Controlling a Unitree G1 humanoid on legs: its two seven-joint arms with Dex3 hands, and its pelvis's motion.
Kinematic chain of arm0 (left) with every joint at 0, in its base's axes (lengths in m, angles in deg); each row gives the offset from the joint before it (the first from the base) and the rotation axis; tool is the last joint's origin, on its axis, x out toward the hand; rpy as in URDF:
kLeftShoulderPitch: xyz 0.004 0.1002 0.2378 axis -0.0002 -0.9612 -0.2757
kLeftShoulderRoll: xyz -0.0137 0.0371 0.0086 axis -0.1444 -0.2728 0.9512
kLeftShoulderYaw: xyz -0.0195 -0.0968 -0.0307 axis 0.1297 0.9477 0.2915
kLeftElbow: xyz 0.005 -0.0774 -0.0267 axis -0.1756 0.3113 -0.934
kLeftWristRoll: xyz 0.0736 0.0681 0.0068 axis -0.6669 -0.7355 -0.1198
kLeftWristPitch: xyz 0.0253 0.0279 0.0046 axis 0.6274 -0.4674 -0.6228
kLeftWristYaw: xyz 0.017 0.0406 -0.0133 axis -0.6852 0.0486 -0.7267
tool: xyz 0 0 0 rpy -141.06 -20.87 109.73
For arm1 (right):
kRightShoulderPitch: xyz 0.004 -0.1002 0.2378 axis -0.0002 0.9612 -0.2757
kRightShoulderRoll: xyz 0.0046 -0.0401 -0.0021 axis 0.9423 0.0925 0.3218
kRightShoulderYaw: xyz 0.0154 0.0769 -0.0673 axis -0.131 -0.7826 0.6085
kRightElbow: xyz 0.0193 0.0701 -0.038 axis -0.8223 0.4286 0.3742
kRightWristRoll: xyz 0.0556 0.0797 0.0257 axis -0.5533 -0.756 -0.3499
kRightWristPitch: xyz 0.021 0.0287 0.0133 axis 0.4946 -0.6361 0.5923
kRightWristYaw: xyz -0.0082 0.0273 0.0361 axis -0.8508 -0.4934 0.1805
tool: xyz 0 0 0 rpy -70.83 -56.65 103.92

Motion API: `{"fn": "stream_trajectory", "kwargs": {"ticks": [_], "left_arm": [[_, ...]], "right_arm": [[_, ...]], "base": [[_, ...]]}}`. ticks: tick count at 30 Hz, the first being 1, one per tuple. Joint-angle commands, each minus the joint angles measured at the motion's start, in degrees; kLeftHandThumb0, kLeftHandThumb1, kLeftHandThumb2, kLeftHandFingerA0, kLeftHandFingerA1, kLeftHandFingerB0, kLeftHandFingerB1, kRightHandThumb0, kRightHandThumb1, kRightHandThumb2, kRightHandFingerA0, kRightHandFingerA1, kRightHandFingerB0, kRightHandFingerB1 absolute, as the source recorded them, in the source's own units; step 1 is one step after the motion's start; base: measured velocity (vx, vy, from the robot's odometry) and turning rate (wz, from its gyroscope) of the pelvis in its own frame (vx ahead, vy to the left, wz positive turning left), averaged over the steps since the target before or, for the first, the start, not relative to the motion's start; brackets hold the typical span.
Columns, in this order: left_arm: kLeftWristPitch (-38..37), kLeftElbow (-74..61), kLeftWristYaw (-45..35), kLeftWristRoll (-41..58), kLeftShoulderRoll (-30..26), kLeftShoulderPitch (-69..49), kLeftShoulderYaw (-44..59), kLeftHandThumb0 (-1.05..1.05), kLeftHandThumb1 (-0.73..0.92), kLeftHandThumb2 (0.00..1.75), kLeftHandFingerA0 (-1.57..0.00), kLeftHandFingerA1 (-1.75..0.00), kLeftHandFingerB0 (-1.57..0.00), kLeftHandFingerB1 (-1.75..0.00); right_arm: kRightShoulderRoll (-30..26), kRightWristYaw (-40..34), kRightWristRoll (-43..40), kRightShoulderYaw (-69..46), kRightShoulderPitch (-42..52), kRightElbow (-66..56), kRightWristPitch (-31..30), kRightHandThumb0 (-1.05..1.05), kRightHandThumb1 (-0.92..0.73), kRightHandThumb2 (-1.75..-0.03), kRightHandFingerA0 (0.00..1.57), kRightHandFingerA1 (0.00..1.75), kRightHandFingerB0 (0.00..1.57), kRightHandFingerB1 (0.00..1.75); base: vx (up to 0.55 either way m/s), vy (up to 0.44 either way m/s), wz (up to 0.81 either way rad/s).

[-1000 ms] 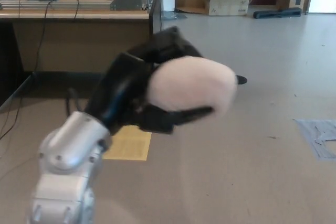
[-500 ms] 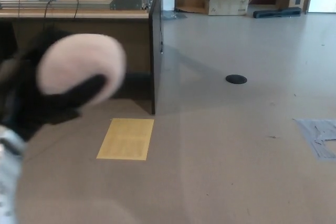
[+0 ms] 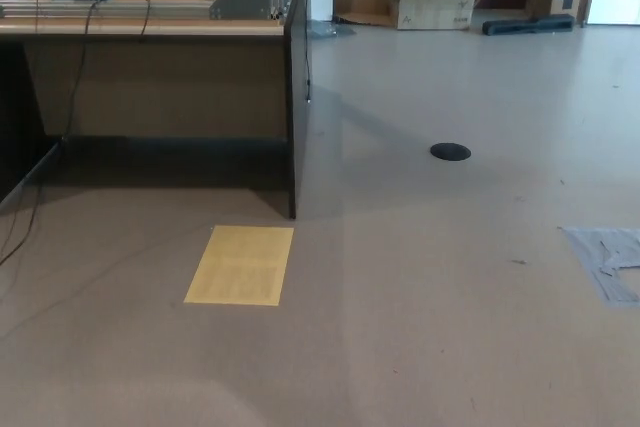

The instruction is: The robot extends its left hand to pick up an emotional support dumpling from the palm of a person and brings its hand down by its side. Then it extends its arm again to hand the dumpling back to the person.

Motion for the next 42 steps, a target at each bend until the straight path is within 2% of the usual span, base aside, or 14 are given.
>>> {"fn": "stream_trajectory", "kwargs": {"ticks": [1,15,16,22,26,28,29,32,33,37,38,42], "left_arm": [[5.23,7.29,-4.11,11.24,-3.49,-6.53,2.88,-0.04,0.68,0.56,-0.74,-1.75,-0.47,-1.75],[1.49,8.53,-3.95,15.50,-4.79,-6.63,-3.54,-0.05,0.62,0.55,-0.71,-1.75,-0.48,-1.70],[1.23,8.28,-3.73,15.65,-4.87,-6.58,-4.12,-0.06,0.62,0.52,-0.70,-1.75,-0.53,-1.64],[0.82,6.52,-1.04,16.66,-4.54,-5.92,-6.25,-0.05,0.61,0.53,-0.73,-1.75,-0.58,-1.62],[0.29,4.37,2.55,16.59,-3.75,-2.22,-9.39,-0.03,0.60,0.51,-0.72,-1.75,-0.57,-1.62],[0.54,2.68,2.79,16.39,-4.10,-0.51,-11.67,-0.06,0.64,0.52,-0.75,-1.75,-0.55,-1.60],[0.34,1.38,3.49,15.82,-4.06,0.57,-13.06,-0.06,0.68,0.55,-0.72,-1.75,-0.58,-1.64],[0.16,-0.52,5.70,14.40,-4.49,3.90,-16.82,-0.08,0.65,0.54,-0.72,-1.75,-0.58,-1.65],[-0.12,-0.29,6.44,13.43,-4.78,6.20,-18.79,-0.07,0.65,0.57,-0.72,-1.75,-0.52,-1.73],[-0.91,0.32,7.23,12.77,-5.12,8.36,-20.86,-0.07,0.65,0.57,-0.72,-1.75,-0.52,-1.73],[-1.45,0.88,7.34,12.31,-5.38,9.72,-22.17,-0.07,0.65,0.57,-0.72,-1.75,-0.51,-1.74],[-3.44,2.91,8.80,7.13,-5.92,18.65,-30.34,-0.07,0.64,0.57,-0.71,-1.75,-0.53,-1.74]], "right_arm": [[0.25,-0.46,-0.17,-0.07,-0.26,0.89,-1.38,-0.75,-0.76,-0.64,0.47,0.37,0.39,0.33],[0.35,-0.44,-0.53,-0.47,-0.42,0.78,-1.41,-0.74,-0.75,-0.63,0.47,0.37,0.39,0.33],[0.31,-0.37,-0.50,-0.46,-0.46,0.79,-1.44,-0.74,-0.76,-0.64,0.46,0.37,0.38,0.33],[0.15,-0.71,-0.08,-0.23,-0.53,0.58,-1.84,-0.75,-0.76,-0.64,0.47,0.36,0.39,0.33],[0.03,-0.74,-0.12,-0.30,-0.52,0.46,-1.73,-0.74,-0.76,-0.64,0.47,0.37,0.39,0.33],[0.04,-0.67,-0.12,-0.29,-0.61,0.49,-2.10,-0.75,-0.76,-0.64,0.46,0.36,0.39,0.33],[0.03,-0.69,-0.06,-0.24,-0.50,0.45,-2.04,-0.74,-0.76,-0.64,0.46,0.36,0.38,0.33],[-0.07,-0.80,0.18,-0.06,-0.34,0.51,-1.60,-0.74,-0.76,-0.64,0.46,0.36,0.38,0.33],[-0.10,-0.70,0.15,-0.07,-0.37,0.58,-1.55,-0.79,-0.68,-0.69,0.44,0.39,0.36,0.35],[-0.12,-0.53,-0.01,-0.19,-0.41,0.55,-1.68,-0.79,-0.68,-0.69,0.44,0.39,0.36,0.35],[-0.10,-0.36,-0.15,-0.28,-0.47,0.62,-1.74,-0.75,-0.76,-0.64,0.46,0.36,0.38,0.33],[-0.43,-0.61,0.17,-0.14,-0.84,0.46,-1.46,-0.74,-0.76,-0.64,0.47,0.37,0.39,0.33]], "base": [[0.00,0.000,0.00],[0.00,0.000,0.00],[0.00,0.000,0.00],[0.00,0.000,0.00],[0.00,0.000,0.00],[0.00,0.000,0.00],[0.00,0.000,0.00],[0.00,0.000,0.00],[0.00,0.000,0.00],[0.00,0.000,0.00],[0.00,0.000,0.00],[0.00,0.000,0.02]]}}
